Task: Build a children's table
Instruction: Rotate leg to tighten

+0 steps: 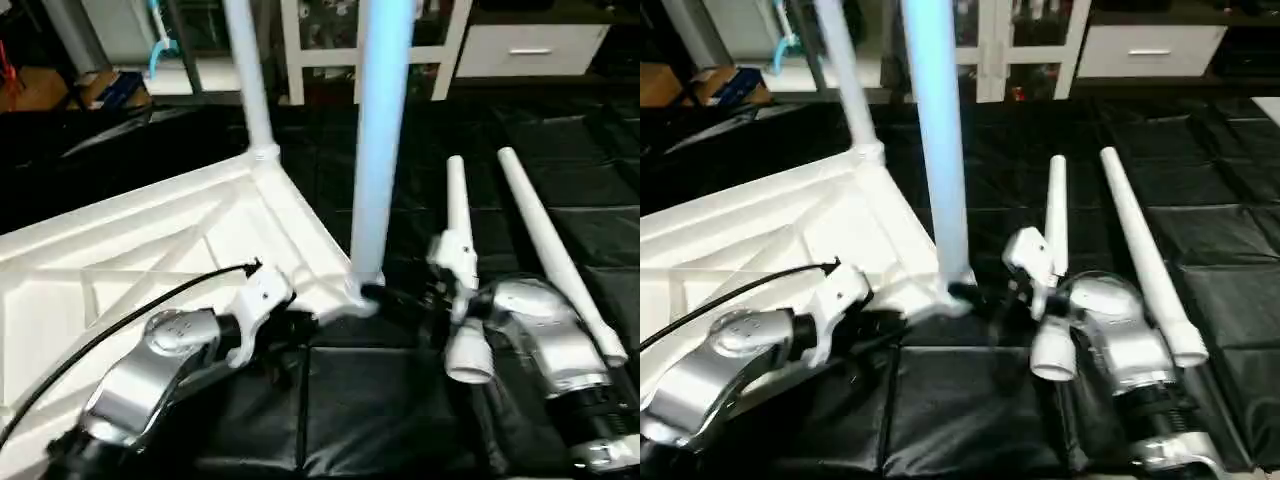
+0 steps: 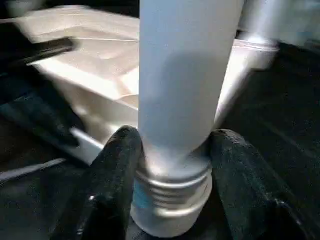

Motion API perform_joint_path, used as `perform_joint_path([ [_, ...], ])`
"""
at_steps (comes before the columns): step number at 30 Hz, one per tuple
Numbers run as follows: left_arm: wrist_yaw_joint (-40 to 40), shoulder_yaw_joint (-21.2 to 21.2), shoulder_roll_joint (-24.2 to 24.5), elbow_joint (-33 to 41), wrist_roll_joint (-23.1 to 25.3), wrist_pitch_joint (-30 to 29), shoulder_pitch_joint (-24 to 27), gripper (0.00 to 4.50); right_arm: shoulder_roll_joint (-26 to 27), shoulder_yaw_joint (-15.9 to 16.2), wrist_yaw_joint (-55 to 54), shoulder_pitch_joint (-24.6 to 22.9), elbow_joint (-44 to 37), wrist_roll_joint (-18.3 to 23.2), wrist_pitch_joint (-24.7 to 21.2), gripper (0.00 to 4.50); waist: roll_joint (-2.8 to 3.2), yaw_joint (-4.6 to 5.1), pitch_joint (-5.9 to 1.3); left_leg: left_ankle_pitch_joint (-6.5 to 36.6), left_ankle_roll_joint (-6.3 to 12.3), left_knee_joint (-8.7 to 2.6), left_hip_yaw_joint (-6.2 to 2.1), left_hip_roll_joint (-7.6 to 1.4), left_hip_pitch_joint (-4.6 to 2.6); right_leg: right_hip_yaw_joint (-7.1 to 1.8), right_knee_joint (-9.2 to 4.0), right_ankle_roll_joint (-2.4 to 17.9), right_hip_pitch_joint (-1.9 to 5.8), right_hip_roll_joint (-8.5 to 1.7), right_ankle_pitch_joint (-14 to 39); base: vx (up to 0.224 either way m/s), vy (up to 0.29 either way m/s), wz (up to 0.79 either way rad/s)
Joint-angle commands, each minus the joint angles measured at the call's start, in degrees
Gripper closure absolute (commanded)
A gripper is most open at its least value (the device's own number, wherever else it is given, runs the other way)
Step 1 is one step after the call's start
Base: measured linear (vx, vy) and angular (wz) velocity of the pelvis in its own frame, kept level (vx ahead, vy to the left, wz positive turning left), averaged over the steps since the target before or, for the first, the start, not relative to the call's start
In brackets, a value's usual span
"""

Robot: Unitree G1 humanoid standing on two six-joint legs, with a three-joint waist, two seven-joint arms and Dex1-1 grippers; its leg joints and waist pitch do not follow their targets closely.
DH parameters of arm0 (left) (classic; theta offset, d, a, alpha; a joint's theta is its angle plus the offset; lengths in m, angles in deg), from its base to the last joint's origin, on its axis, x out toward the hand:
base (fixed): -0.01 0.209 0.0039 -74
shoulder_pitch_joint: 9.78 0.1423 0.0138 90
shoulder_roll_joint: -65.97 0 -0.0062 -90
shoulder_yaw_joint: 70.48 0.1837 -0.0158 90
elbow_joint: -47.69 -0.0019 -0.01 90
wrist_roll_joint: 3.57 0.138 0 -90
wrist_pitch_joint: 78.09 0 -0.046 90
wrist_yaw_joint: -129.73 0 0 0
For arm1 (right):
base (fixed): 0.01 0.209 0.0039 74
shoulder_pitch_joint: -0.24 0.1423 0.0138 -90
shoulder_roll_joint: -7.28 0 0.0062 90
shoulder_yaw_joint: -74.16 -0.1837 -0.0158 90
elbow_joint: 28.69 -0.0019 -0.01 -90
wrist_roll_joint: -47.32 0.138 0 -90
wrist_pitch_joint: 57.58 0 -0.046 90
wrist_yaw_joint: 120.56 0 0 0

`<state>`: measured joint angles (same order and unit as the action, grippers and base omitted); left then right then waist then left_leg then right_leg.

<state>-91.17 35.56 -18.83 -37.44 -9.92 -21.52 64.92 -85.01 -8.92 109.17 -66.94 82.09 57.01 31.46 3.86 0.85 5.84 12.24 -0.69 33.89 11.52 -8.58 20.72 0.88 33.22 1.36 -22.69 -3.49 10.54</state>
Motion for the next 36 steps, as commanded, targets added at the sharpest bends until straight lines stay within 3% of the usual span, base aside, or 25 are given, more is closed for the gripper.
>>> perform_joint_path([
  [1, 0.2, 4.4, -2.3, -1.8, -0.3, -2.1, 1.2, 4.50, 1.4, 1.4, -6.4, -1.2, 2.7, -4.3, -4.3, 2.65, -0.68, -0.03, -2.11, 16.4, 1.61, -5.25, -2.76, -4.47, -0.55, -1.97, -4.39, 11.6, 1.54, -4.67, 22.9, 0.000, 0.000, 0.00],
  [5, 1.0, 5.0, -4.5, -2.5, -0.3, -2.3, -0.5, 4.50, 4.4, 2.2, -8.0, -3.1, -0.7, -3.9, -4.6, 2.90, -0.45, 0.13, -1.81, 21.0, 0.23, -5.57, -3.02, -4.38, -0.84, -2.12, -5.02, 9.3, 0.84, -4.61, 27.1, 0.000, 0.000, 0.00],
  [6, 1.0, 5.0, -4.5, -2.5, -0.3, -2.3, -0.5, 4.50, 4.4, 2.2, -8.0, -3.1, -0.7, -3.9, -4.6, 2.95, -0.67, 0.15, -1.85, 21.9, 0.22, -5.55, -2.96, -4.32, -1.04, -2.21, -5.26, 8.6, 0.59, -4.58, 28.0, 0.000, 0.000, 0.00],
  [7, 0.4, 5.3, -4.3, -2.3, -0.4, -2.3, -0.5, 4.50, 4.5, 1.8, -8.1, -3.1, -1.0, -3.7, -4.0, 2.95, -0.60, 0.21, -1.74, 22.2, 0.23, -5.62, -3.09, -4.29, -0.86, -2.23, -5.30, 8.3, 0.61, -4.65, 28.8, 0.000, 0.000, 0.00],
  [11, -0.1, 5.3, -4.0, -2.4, 0.0, -2.3, -0.3, 4.50, 4.3, 0.5, -8.6, -2.6, -1.3, -2.5, -2.7, 2.95, -0.55, 0.22, -1.76, 22.6, 0.33, -5.67, -3.04, -4.30, -0.91, -2.30, -5.41, 8.1, 0.32, -4.57, 28.3, 0.000, 0.000, 0.00],
  [12, -0.1, 5.2, -3.8, -2.5, 0.1, -2.3, -0.3, 4.50, 4.1, -0.7, -6.5, -2.6, -2.7, 0.5, -3.9, 2.95, -0.59, 0.18, -1.80, 22.2, 0.54, -5.67, -2.98, -4.32, -0.89, -2.38, -5.37, 8.3, 0.34, -4.59, 27.5, 0.000, 0.000, 0.00],
  [14, -0.2, 5.1, -3.6, -2.5, 0.1, -2.3, -0.2, 4.50, 3.9, -1.2, -5.8, -2.6, -3.4, 1.5, -4.3, 2.95, -0.49, 0.08, -1.94, 21.0, 0.96, -5.66, -2.94, -4.42, -0.82, -2.40, -5.25, 8.9, 0.40, -4.56, 25.5, 0.000, 0.000, 0.00],
  [15, -0.2, 5.1, -3.6, -2.5, 0.1, -2.3, -0.2, 4.50, 3.9, -1.2, -5.8, -2.6, -3.4, 1.5, -4.3, 2.77, -0.47, 0.04, -1.99, 20.5, 1.10, -5.65, -2.88, -4.43, -0.81, -2.42, -5.24, 9.2, 0.46, -4.53, 24.4, 0.000, 0.000, 0.00],
  [16, -0.7, 5.1, -3.1, -2.2, 0.1, -2.2, -0.1, 4.50, 3.2, -1.6, -4.0, -2.5, -4.2, 2.8, -5.1, 2.58, -0.61, -0.07, -2.15, 18.3, 1.68, -5.60, -2.81, -4.46, -0.52, -2.37, -4.86, 10.3, 0.83, -4.47, 20.6, 0.000, 0.000, 0.00],
  [21, -3.8, 5.8, -0.7, -0.4, -0.3, -1.8, 1.2, 4.50, -0.6, -2.1, 1.3, -1.3, -4.7, 4.3, -5.5, 2.18, -0.56, -0.44, -2.49, 13.3, 4.13, -5.16, -2.45, -4.54, -0.39, -2.34, -4.25, 12.7, 1.25, -4.61, 13.2, 0.010, -0.001, 0.01],
  [23, -6.2, 6.6, 1.2, 1.7, -0.9, -2.2, 2.5, 4.50, -5.7, -2.3, 9.1, 1.3, -3.3, 5.6, -6.9, 2.12, -0.55, -0.78, -2.80, 9.7, 5.79, -4.76, -2.32, -4.57, -0.44, -2.17, -3.60, 14.4, 1.49, -4.48, 8.1, 0.053, -0.006, 0.05],
  [24, -6.2, 6.6, 1.2, 1.7, -0.9, -2.2, 2.5, 4.50, -5.7, -2.3, 9.1, 1.3, -3.3, 5.6, -6.9, 2.01, -0.68, -1.04, -3.05, 6.3, 7.48, -4.38, -2.24, -4.52, -0.34, -2.11, -3.05, 15.4, 1.83, -4.51, 3.7, 0.058, -0.005, 0.03],
  [26, -6.5, 6.6, 1.5, 2.0, -0.9, -2.4, 2.7, 4.50, -7.7, -1.8, 11.9, 2.2, -3.1, 5.5, -7.3, 1.87, -0.43, -1.56, -3.20, 2.6, 9.68, -3.90, -2.03, -4.56, -0.51, -2.05, -2.59, 16.5, 1.69, -4.53, -0.9, 0.054, -0.008, 0.04],
  [28, -6.6, 6.6, 1.6, 2.1, -1.0, -2.4, 2.6, 4.50, -8.7, -1.4, 13.1, 2.7, -2.8, 5.2, -7.4, 1.67, -0.58, -2.03, -3.34, -1.0, 11.72, -3.58, -2.14, -4.58, -0.19, -1.93, -2.13, 17.1, 1.92, -4.66, -3.8, 0.000, 0.000, 0.00],
  [31, -6.7, 6.6, 1.7, 2.2, -1.0, -2.4, 2.7, 4.50, -9.5, -1.1, 13.8, 3.2, -2.4, 4.9, -7.2, 1.43, -0.77, -2.56, -3.20, -0.4, 12.23, -3.60, -2.10, -4.75, -0.27, -1.81, -2.30, 17.2, 1.79, -4.64, -1.0, 0.000, 0.000, 0.00],
  [34, -6.9, 6.6, 2.0, 2.4, -1.2, -2.5, 2.7, 4.50, -10.1, -0.5, 14.1, 3.7, -2.0, 3.8, -6.3, 1.14, -0.71, -2.63, -2.76, 4.4, 9.71, -4.13, -2.12, -4.90, -0.49, -1.79, -3.11, 16.2, 1.61, -4.57, 7.1, 0.000, 0.000, 0.00],
  [36, -7.0, 6.7, 2.2, 2.6, -1.4, -2.5, 2.7, 4.50, -10.4, 0.1, 14.8, 3.8, -1.7, 3.2, -6.1, 1.14, -0.61, -2.56, -2.65, 6.5, 8.21, -4.34, -2.15, -4.89, -0.64, -1.86, -3.35, 15.6, 1.52, -4.54, 9.4, 0.000, 0.000, 0.00],
])
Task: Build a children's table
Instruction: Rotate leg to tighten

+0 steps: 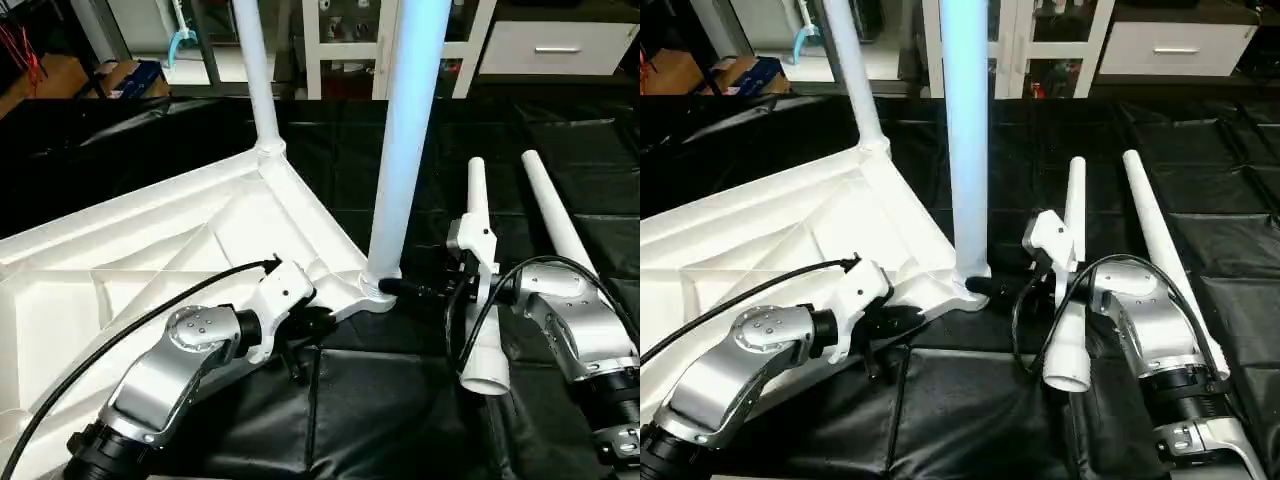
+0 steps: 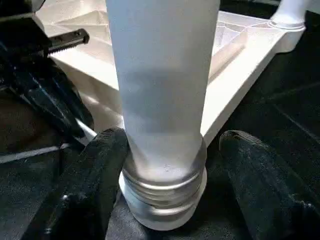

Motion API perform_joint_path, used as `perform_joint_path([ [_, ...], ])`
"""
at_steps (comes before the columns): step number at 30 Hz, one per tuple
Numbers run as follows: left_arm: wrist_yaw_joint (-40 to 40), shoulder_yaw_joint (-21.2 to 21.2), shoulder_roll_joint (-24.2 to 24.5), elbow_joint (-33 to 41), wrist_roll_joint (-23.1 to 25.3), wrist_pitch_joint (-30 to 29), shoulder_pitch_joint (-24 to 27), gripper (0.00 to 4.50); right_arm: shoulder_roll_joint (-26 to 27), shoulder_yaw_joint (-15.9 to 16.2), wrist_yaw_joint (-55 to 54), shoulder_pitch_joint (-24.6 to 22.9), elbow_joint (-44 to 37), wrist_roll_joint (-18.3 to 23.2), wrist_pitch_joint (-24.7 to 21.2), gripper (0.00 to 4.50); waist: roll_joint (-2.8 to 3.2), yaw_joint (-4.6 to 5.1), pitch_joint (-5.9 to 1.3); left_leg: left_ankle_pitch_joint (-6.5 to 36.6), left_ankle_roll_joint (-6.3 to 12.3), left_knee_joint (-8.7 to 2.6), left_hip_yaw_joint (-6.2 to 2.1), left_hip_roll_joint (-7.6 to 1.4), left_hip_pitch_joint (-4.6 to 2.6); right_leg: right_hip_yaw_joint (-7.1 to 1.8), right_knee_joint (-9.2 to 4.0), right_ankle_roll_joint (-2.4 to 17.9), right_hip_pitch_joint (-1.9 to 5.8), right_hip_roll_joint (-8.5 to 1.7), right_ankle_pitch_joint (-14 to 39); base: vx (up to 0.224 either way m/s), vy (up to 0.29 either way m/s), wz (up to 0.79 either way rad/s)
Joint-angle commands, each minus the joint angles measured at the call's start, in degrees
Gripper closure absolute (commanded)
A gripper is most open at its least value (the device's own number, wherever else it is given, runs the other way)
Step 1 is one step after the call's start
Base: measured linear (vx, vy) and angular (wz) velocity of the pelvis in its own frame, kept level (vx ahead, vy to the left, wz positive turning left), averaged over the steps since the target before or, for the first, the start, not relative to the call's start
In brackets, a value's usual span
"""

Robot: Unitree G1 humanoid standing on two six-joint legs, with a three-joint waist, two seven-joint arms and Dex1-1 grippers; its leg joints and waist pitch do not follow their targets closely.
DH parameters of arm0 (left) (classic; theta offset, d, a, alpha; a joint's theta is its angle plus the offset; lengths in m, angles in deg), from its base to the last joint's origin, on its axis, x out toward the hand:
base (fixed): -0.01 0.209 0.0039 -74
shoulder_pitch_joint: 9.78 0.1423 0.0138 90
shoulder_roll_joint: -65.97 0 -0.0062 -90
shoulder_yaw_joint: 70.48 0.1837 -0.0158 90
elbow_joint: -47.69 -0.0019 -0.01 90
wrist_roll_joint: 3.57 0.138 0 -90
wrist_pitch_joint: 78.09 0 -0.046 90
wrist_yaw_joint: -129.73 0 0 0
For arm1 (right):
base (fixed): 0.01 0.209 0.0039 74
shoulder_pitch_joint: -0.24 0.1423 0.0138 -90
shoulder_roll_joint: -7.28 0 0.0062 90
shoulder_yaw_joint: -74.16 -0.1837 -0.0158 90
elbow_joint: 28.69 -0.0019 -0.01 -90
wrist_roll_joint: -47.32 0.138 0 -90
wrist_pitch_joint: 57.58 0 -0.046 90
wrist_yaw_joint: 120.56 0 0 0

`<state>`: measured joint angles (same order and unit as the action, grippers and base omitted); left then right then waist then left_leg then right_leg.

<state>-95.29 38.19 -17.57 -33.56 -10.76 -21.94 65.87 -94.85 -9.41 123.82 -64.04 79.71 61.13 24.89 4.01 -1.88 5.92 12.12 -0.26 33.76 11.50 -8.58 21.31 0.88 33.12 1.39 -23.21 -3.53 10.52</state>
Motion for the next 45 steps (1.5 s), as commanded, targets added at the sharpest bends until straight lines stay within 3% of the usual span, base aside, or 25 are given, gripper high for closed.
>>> perform_joint_path([
  [1, -3.0, 4.2, 1.0, -1.1, -0.7, -2.2, 1.8, 4.50, -0.7, 1.3, 1.2, 0.6, 0.6, -1.0, 0.2, 1.14, -0.80, 0.21, -2.70, 7.1, 7.34, -4.27, -2.13, -4.89, -1.26, -1.86, -3.33, 15.5, 2.02, -4.49, 9.9, 0.000, 0.000, 0.00],
  [4, -3.2, 4.2, 1.0, -1.1, -0.6, -2.2, 1.7, 4.50, 0.3, 2.4, 1.9, -0.1, 1.0, -1.5, 0.7, 1.14, -0.74, 0.22, -2.79, 7.8, 6.21, -4.32, -2.11, -4.80, -1.34, -2.00, -3.32, 15.2, 2.10, -4.53, 9.5, 0.000, 0.000, 0.00],
  [12, -3.3, 4.4, 0.9, -1.2, -0.6, -2.2, 1.3, 4.50, 3.9, 3.2, -3.3, 0.5, 4.1, -4.1, 4.1, 1.14, -0.63, 0.15, -3.06, 4.9, 6.94, -4.07, -2.04, -4.72, -1.17, -1.87, -2.79, 16.1, 2.18, -4.48, 4.8, 0.000, 0.000, 0.00],
  [16, -3.5, 4.4, 1.3, -1.1, -0.6, -2.2, 1.4, 4.50, 3.8, 3.4, -3.6, 0.9, 5.2, -5.1, 4.7, 1.14, -0.56, 0.22, -2.90, 6.1, 6.81, -4.21, -2.06, -4.72, -1.13, -1.85, -2.94, 16.1, 2.24, -4.49, 6.0, 0.000, 0.000, 0.00],
  [19, -3.7, 4.5, 1.3, -1.2, -0.6, -2.2, 1.4, 4.50, 3.9, 3.4, -4.0, 1.2, 6.0, -5.2, 4.9, 1.52, -0.54, 0.28, -2.91, 6.4, 6.53, -4.23, -2.10, -4.72, -1.12, -1.90, -2.95, 15.9, 2.30, -4.53, 6.4, 0.000, 0.000, 0.00],
  [26, -3.6, 4.5, 1.3, -1.3, -0.6, -2.2, 1.2, 4.50, 4.0, 3.4, -4.1, 1.0, 6.7, -5.4, 5.4, 1.74, -0.52, 0.37, -2.89, 6.8, 6.45, -4.23, -2.07, -4.72, -1.15, -1.92, -3.01, 16.0, 2.27, -4.52, 6.5, 0.000, 0.000, 0.00],
  [30, -1.9, 4.2, 0.3, -1.8, -0.2, -3.2, 0.9, 4.50, 5.8, 2.3, -9.9, 1.0, 8.7, -6.5, 5.2, 1.77, -0.50, 0.43, -2.81, 7.1, 6.31, -4.32, -2.09, -4.74, -1.09, -1.93, -3.05, 16.1, 2.26, -4.56, 6.9, 0.000, 0.000, 0.00],
  [33, 1.0, 3.8, -1.7, -3.0, 0.5, -4.6, 0.2, 4.50, 7.8, 1.6, -16.4, 1.1, 11.0, -8.2, 4.8, 1.77, -0.46, 0.68, -2.47, 11.0, 4.44, -4.71, -2.12, -4.70, -1.30, -1.96, -3.60, 15.2, 2.05, -4.53, 12.4, 0.000, 0.000, 0.00],
  [34, 3.8, 3.2, -3.8, -4.3, 1.2, -5.6, -0.6, 4.50, 9.6, 1.1, -21.8, 1.0, 12.4, -9.4, 3.8, 1.78, -0.49, 0.92, -2.25, 12.5, 2.88, -4.96, -2.18, -4.74, -1.26, -2.13, -3.92, 14.2, 1.85, -4.58, 15.2, 0.000, 0.000, 0.00],
  [35, 4.5, 3.0, -4.2, -4.7, 1.4, -5.7, -0.8, 4.50, 10.1, 0.9, -23.0, 1.0, 12.7, -9.6, 3.5, 1.78, -0.49, 0.92, -2.25, 12.5, 2.88, -4.96, -2.18, -4.74, -1.26, -2.13, -3.92, 14.2, 1.85, -4.58, 15.2, 0.000, 0.000, 0.00],
  [37, 9.8, 1.6, -8.7, -8.3, 2.3, -6.4, -3.0, 4.50, 14.6, 0.1, -33.6, 0.7, 14.5, -11.4, 1.0, 1.78, -0.51, 1.51, -2.15, 16.0, 0.35, -5.21, -2.40, -4.48, -1.46, -2.11, -4.43, 12.1, 1.59, -4.57, 20.7, 0.000, 0.000, 0.00],
  [39, 11.4, 1.1, -10.1, -9.5, 2.7, -6.4, -3.7, 4.50, 16.0, -0.1, -37.0, 0.6, 14.9, -12.1, 0.3, 1.78, -0.52, 1.95, -1.94, 17.4, -0.50, -5.36, -2.47, -4.35, -1.35, -2.10, -4.64, 11.2, 1.35, -4.45, 22.7, 0.000, 0.000, 0.00],
  [42, 18.9, -1.1, -15.1, -16.2, 4.8, -4.5, -7.8, 4.50, 23.2, 0.8, -49.5, 0.8, 15.9, -15.4, 0.2, 1.78, -0.52, 2.35, -1.74, 22.2, -1.92, -5.55, -2.79, -4.08, -1.55, -2.08, -5.37, 8.3, 0.65, -4.49, 28.5, 0.000, 0.000, 0.00],
  [43, 18.9, -1.1, -15.1, -16.2, 4.8, -4.5, -7.8, 4.50, 23.2, 0.8, -49.5, 0.8, 15.9, -15.4, 0.2, 1.78, -0.68, 2.27, -1.85, 23.7, -2.27, -5.59, -2.92, -4.01, -1.95, -2.12, -5.62, 7.1, 0.31, -4.49, 30.5, 0.000, 0.000, 0.00],
  [45, 20.8, -1.6, -16.0, -18.3, 6.0, -3.1, -9.3, 4.50, 25.9, 1.0, -50.1, 2.0, 16.9, -14.4, 2.7, 1.78, -0.69, 2.37, -1.75, 25.4, -2.28, -5.73, -3.11, -3.99, -1.88, -2.07, -5.82, 5.9, 0.14, -4.54, 31.9, 0.000, 0.000, 0.00],
])
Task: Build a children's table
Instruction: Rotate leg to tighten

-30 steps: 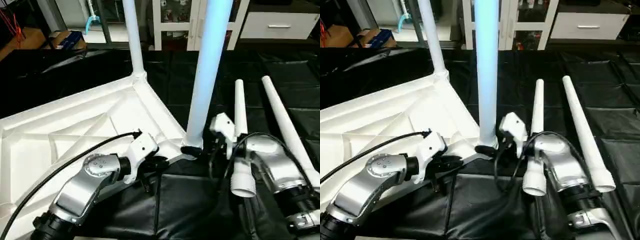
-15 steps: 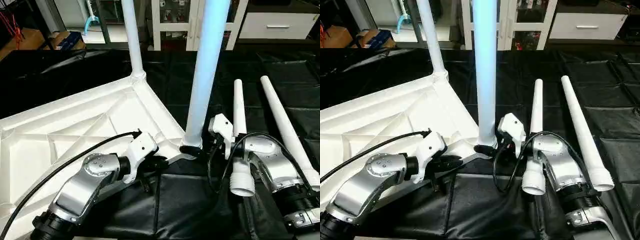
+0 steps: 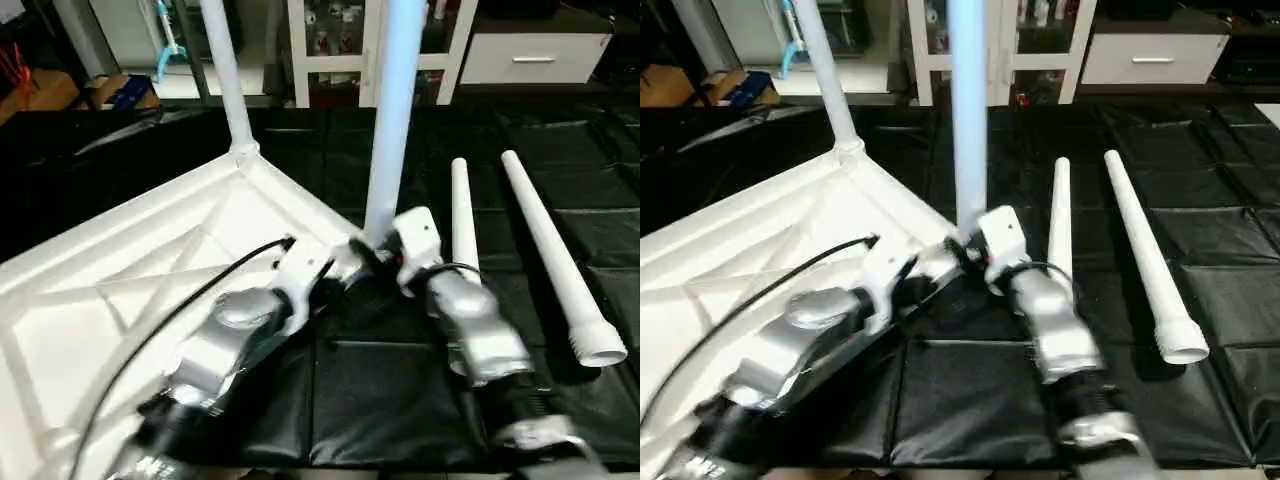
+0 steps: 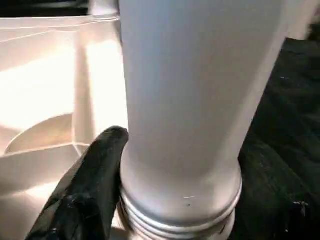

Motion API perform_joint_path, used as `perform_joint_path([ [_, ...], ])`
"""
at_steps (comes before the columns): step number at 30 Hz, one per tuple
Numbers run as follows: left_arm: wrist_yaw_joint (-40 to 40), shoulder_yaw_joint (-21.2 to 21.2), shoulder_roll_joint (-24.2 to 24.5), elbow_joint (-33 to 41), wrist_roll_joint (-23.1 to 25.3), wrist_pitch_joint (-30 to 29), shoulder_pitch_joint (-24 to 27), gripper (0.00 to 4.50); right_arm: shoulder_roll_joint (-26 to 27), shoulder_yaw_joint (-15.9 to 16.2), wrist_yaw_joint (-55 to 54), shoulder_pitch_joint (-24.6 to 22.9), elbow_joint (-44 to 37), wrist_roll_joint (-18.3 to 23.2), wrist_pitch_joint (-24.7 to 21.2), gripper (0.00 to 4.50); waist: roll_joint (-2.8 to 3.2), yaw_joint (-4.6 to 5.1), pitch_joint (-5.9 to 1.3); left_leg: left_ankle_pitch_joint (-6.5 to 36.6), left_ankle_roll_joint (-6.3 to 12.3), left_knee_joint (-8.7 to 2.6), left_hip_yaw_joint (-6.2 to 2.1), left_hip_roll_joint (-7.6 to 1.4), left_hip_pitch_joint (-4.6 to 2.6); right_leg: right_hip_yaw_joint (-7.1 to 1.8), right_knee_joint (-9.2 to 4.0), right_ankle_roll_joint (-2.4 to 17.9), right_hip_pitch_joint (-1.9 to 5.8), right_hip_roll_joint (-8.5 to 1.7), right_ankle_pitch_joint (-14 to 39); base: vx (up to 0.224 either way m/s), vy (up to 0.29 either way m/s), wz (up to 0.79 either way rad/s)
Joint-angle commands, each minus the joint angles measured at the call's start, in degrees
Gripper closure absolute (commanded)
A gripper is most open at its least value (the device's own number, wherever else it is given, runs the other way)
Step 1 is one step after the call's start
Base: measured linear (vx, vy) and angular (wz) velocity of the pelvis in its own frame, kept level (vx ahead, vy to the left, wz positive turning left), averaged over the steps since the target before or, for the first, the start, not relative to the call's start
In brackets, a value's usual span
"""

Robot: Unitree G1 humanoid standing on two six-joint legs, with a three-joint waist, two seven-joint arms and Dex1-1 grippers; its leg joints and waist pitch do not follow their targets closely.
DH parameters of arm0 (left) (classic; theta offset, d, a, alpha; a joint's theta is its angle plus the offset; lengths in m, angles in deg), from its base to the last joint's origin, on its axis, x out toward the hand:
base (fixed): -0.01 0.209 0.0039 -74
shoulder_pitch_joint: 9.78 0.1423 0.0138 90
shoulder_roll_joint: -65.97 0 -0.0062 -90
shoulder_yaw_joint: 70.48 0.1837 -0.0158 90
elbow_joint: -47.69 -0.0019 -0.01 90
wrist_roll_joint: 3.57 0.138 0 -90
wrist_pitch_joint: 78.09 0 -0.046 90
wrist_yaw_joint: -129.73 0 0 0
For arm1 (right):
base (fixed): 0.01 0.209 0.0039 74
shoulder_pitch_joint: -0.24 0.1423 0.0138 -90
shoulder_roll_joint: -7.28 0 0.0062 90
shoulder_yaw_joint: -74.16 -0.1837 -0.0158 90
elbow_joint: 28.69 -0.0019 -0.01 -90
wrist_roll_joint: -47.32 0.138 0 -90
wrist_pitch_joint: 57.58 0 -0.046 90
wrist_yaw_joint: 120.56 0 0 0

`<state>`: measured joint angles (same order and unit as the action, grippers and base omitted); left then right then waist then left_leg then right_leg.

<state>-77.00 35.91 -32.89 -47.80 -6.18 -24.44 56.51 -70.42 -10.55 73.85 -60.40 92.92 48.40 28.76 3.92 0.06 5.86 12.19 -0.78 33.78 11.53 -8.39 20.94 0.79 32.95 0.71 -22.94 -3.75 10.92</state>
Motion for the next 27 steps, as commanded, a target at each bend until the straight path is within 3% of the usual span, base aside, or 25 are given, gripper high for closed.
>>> perform_joint_path([
  [1, 2.5, 0.5, -0.8, -4.2, 1.5, -0.4, -0.2, 4.50, 2.1, 2.4, 1.4, -1.5, 3.7, -1.0, -0.1, 1.78, -0.52, 0.44, -1.55, 26.2, -1.76, -5.80, -3.12, -4.20, -1.56, -2.03, -5.84, 5.9, -0.40, -4.30, 32.1, 0.000, 0.000, 0.00],
  [3, 2.3, 0.5, -0.7, -4.2, 1.7, -0.3, -0.2, 4.50, 2.6, 2.8, 4.8, -1.7, 2.9, 0.2, 2.2, 1.78, -0.50, 0.39, -1.62, 26.9, -1.74, -5.89, -3.18, -4.25, -1.59, -2.00, -5.90, 5.4, -0.46, -4.33, 32.2, 0.000, 0.000, 0.00],
  [4, 1.9, 0.7, -0.4, -4.0, 1.7, -0.2, 0.0, 4.50, 2.7, 2.6, 7.3, -2.1, 1.8, 1.8, 2.9, 1.22, -0.58, 0.40, -1.71, 26.5, -1.52, -6.02, -3.17, -4.30, -1.40, -2.01, -5.80, 5.5, -0.28, -4.28, 30.7, 0.000, 0.000, 0.00],
  [6, 1.2, 1.0, 0.4, -3.4, 1.7, -0.2, 0.6, 4.50, 2.3, 2.1, 9.7, -2.6, 0.1, 3.5, 3.7, 1.08, -0.50, 0.20, -2.05, 24.3, -1.05, -6.10, -3.14, -4.47, -1.15, -2.10, -5.44, 6.1, 0.09, -4.33, 27.0, 0.000, 0.000, 0.00],
  [7, 0.8, 1.2, 0.8, -3.2, 1.8, 0.0, 0.9, 4.50, 1.9, 1.6, 10.0, -2.9, -0.8, 3.9, 4.8, 1.02, -0.38, 0.08, -2.36, 19.0, 0.08, -6.02, -2.93, -4.70, -0.41, -2.19, -4.72, 8.5, 0.73, -4.40, 18.8, 0.000, 0.000, 0.00],
  [9, -0.6, 1.8, 2.0, -2.0, 1.6, 0.3, 1.8, 4.50, 0.8, 0.9, 10.7, -2.8, -2.5, 4.6, 4.9, 0.74, -0.41, 0.04, -2.53, 16.3, 1.14, -5.77, -2.61, -4.65, -0.33, -2.09, -4.29, 10.7, 1.06, -4.30, 14.0, 0.000, 0.000, 0.00],
  [12, -3.3, 2.7, 4.0, 0.2, 1.2, 0.1, 3.2, 4.50, -0.9, 0.2, 13.6, -2.5, -3.9, 6.1, 4.6, 0.55, -0.39, -0.02, -2.55, 14.4, 2.58, -5.50, -2.36, -4.70, -0.28, -2.14, -4.16, 12.4, 1.21, -4.52, 12.6, 0.000, 0.000, 0.00],
  [15, -10.3, 4.6, 10.5, 5.9, -0.3, -1.4, 6.7, 4.50, -7.0, 0.2, 24.7, -2.8, -9.4, 9.5, 1.6, 0.24, -0.36, -0.10, -2.95, 9.6, 5.32, -5.03, -2.67, -4.81, 0.33, -1.90, -3.18, 13.7, 2.20, -4.59, 7.0, 0.038, -0.010, -0.02],
  [18, -14.0, 4.8, 13.6, 8.9, -1.9, -1.1, 8.3, 4.50, -11.1, 1.2, 30.3, -3.3, -11.6, 9.7, 0.9, 0.24, -0.15, -0.28, -3.24, 4.6, 7.71, -4.30, -2.20, -4.79, -0.36, -1.80, -2.49, 15.7, 1.82, -4.27, 0.0, 0.066, -0.021, 0.00],
  [19, -15.5, 4.8, 15.0, 10.0, -2.5, -1.1, 8.9, 4.50, -13.1, 1.6, 32.8, -3.4, -12.2, 9.8, 0.6, 0.24, -0.25, -0.67, -3.51, 0.4, 9.61, -3.77, -2.05, -4.62, -0.37, -1.74, -1.82, 17.1, 2.14, -4.21, -5.4, 0.062, -0.024, 0.03],
  [23, -22.0, 4.7, 20.4, 13.8, -5.2, -0.4, 11.2, 4.50, -20.2, 2.1, 42.6, -3.5, -13.2, 10.9, -0.9, 0.24, -0.34, -0.97, -3.38, -1.0, 11.70, -3.60, -2.09, -4.73, -0.27, -1.61, -1.60, 18.1, 2.29, -4.27, -5.5, 0.000, 0.000, 0.00],
  [27, -23.7, 4.8, 22.1, 15.0, -6.1, -0.5, 11.8, 4.50, -23.1, 3.0, 47.2, -3.9, -14.0, 11.6, -2.0, 0.24, -0.23, -1.09, -3.01, 2.8, 10.07, -3.99, -2.10, -5.02, -0.68, -1.53, -2.18, 18.2, 2.10, -4.09, 1.3, 0.000, 0.000, 0.00],
])
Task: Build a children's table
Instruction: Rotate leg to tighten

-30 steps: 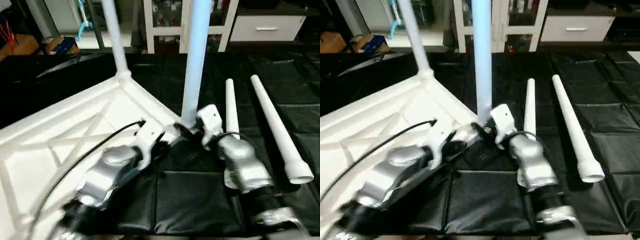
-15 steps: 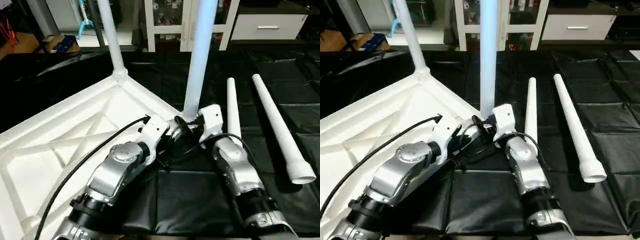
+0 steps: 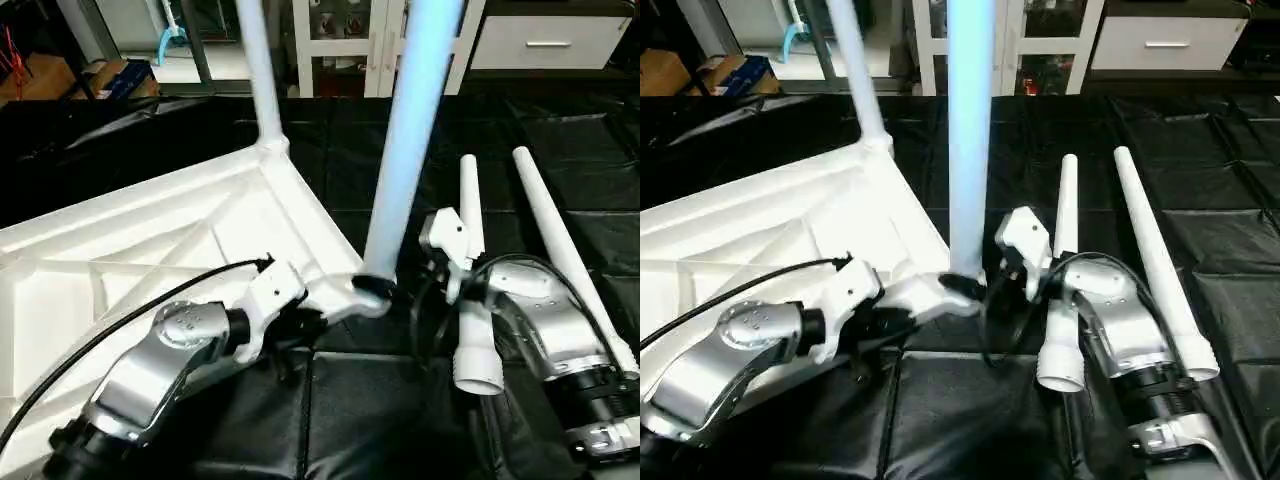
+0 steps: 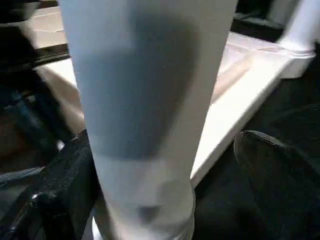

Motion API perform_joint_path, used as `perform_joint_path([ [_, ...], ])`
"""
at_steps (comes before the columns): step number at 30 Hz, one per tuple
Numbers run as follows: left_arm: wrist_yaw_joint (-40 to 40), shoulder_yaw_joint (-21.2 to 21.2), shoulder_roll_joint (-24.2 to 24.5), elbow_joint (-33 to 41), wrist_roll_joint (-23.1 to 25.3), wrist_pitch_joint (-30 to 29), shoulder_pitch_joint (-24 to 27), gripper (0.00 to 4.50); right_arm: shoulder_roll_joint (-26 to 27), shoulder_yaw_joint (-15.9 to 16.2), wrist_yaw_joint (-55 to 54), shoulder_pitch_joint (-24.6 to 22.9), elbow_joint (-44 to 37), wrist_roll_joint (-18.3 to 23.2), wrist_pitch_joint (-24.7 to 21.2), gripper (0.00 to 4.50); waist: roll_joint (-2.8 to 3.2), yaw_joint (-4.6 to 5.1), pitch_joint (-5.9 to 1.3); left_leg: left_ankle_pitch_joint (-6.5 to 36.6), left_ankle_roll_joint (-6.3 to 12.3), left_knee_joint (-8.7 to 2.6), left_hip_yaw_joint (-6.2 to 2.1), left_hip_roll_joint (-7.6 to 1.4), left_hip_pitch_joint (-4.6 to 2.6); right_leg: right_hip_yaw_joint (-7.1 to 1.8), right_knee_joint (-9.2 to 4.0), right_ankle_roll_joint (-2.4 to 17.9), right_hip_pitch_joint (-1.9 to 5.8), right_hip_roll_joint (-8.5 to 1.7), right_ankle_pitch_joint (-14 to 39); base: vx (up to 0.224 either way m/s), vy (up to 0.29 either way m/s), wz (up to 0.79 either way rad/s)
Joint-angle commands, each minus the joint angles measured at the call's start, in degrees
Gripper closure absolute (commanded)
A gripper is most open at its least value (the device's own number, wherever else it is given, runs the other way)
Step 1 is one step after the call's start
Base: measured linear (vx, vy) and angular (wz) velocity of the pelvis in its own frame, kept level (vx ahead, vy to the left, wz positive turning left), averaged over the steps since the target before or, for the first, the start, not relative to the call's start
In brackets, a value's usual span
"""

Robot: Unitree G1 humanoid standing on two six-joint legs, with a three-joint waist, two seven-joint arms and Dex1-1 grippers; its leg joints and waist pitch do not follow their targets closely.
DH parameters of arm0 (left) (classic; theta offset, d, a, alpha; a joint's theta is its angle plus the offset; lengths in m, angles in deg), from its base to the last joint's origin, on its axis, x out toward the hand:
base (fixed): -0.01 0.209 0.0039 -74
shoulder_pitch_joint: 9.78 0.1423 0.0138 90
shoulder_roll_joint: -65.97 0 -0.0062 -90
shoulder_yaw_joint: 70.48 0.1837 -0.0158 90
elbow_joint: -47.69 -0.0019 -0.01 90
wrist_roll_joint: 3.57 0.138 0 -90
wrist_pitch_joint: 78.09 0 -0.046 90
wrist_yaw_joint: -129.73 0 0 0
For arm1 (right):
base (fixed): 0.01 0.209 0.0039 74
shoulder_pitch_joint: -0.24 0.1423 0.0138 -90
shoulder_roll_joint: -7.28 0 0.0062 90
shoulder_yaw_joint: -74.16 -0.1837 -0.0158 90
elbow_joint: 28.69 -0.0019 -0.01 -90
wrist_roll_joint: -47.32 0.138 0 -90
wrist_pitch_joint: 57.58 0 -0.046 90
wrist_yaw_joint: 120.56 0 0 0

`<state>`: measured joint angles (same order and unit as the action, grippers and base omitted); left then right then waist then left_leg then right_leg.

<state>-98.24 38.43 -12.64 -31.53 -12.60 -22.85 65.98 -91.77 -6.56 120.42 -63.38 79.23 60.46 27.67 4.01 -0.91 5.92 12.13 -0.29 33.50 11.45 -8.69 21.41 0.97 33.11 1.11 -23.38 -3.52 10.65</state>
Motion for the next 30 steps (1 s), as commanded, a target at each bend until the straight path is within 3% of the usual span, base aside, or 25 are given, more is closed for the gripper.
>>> perform_joint_path([
  [1, -2.8, 2.3, 2.2, -1.0, 0.1, -2.3, 2.4, 4.50, -2.5, -0.6, 1.9, -1.1, -0.7, -0.3, -1.3, 0.24, -0.34, -0.13, -2.96, 3.7, 9.12, -3.81, -2.00, -4.77, -1.19, -1.76, -2.47, 17.7, 2.51, -4.35, 2.6, 0.000, 0.000, 0.00],
  [5, -3.2, 2.4, 2.4, -0.6, -0.2, -2.4, 2.3, 4.50, -3.1, 0.7, 3.6, -1.4, -0.4, -0.6, -1.4, 0.24, -0.34, -0.03, -2.59, 9.0, 5.77, -4.31, -2.01, -4.77, -1.37, -1.99, -3.14, 16.6, 2.41, -4.42, 8.4, 0.000, 0.000, 0.00],
  [8, -3.1, 2.8, 2.1, -0.8, -0.4, -2.5, 2.0, 4.50, -2.2, 1.9, 2.5, -1.5, 1.0, -2.5, -0.3, 0.24, -0.40, 0.09, -2.73, 9.5, 4.38, -4.32, -2.02, -4.61, -1.43, -2.10, -3.15, 16.2, 2.44, -4.42, 8.7, 0.000, 0.000, 0.00],
  [12, -3.1, 3.0, 2.0, -0.5, -0.7, -2.5, 1.8, 4.50, -0.7, 2.7, -0.9, -1.3, 2.9, -4.6, 1.0, 0.24, -0.46, 0.33, -2.79, 8.4, 4.82, -4.22, -2.04, -4.49, -1.18, -2.11, -3.01, 16.4, 2.56, -4.50, 7.0, 0.000, 0.000, 0.00],
  [16, -3.1, 3.0, 2.0, -0.5, -0.7, -2.6, 1.8, 4.50, -0.5, 2.5, -0.9, -1.2, 2.7, -4.6, 0.7, 0.61, -0.38, 0.63, -2.60, 10.7, 4.30, -4.43, -2.13, -4.50, -1.22, -2.11, -3.38, 15.6, 2.51, -4.49, 10.7, 0.000, 0.000, 0.00],
  [25, -3.1, 3.1, 1.7, -0.7, -0.6, -2.8, 1.6, 4.50, -0.8, 2.4, -1.4, -1.1, 4.3, -5.2, 1.7, 1.37, -0.41, 0.70, -2.55, 11.4, 3.99, -4.52, -2.14, -4.51, -1.24, -2.15, -3.50, 15.2, 2.37, -4.46, 11.5, 0.000, 0.000, 0.00],
  [30, -1.4, 2.8, 0.4, -1.6, -0.2, -3.4, 1.3, 4.50, 1.2, 1.6, -7.7, -1.1, 6.4, -6.7, 1.2, 1.63, -0.40, 0.95, -2.38, 12.3, 3.30, -4.64, -2.17, -4.45, -1.15, -2.16, -3.77, 14.5, 2.20, -4.46, 14.1, 0.000, 0.000, 0.00],
])
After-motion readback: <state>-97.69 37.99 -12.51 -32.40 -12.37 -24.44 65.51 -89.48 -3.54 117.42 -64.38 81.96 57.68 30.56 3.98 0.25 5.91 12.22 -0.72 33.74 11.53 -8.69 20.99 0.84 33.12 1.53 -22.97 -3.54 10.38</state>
